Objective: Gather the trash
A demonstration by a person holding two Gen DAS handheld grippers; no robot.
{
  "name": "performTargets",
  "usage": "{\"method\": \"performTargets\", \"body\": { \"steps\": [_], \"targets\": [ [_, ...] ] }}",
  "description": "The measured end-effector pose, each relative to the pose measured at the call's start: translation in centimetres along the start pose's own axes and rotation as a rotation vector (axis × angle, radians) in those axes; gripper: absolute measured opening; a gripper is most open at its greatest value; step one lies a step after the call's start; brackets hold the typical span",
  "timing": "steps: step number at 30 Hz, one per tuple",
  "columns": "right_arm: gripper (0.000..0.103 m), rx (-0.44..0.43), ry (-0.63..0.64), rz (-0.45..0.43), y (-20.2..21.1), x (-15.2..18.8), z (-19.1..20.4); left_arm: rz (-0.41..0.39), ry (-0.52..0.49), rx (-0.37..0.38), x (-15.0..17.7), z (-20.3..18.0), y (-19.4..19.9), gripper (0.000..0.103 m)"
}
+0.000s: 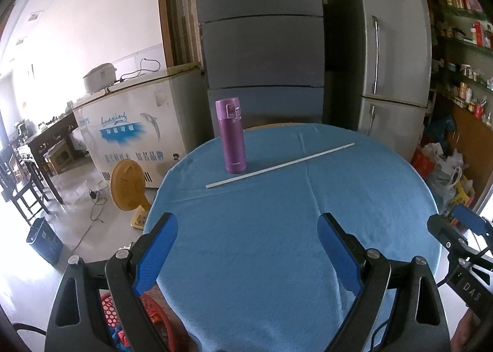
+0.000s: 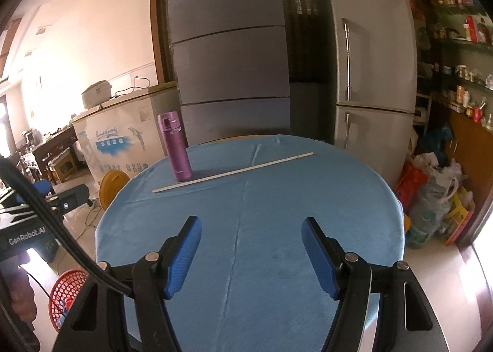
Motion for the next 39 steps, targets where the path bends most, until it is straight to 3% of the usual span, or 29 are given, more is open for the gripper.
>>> {"method": "performTargets", "body": {
  "steps": [39],
  "targets": [
    [0.071, -0.016, -0.047, 0.037, -1.7, -0.5, 0.8, -0.003, -0.028, 0.011, 0.6, 0.6, -1.2, 0.092]
  ]
}}
Point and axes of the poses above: each gripper's, at about its wrist camera, not at the fingertips, and y roughly against the way its jaws point, z to its left, x to its underside, the point moved 1 cm from there along -y, roughly the way its jaws point, and after that the axes turned 9 degrees about z, right-handed, at the moved point
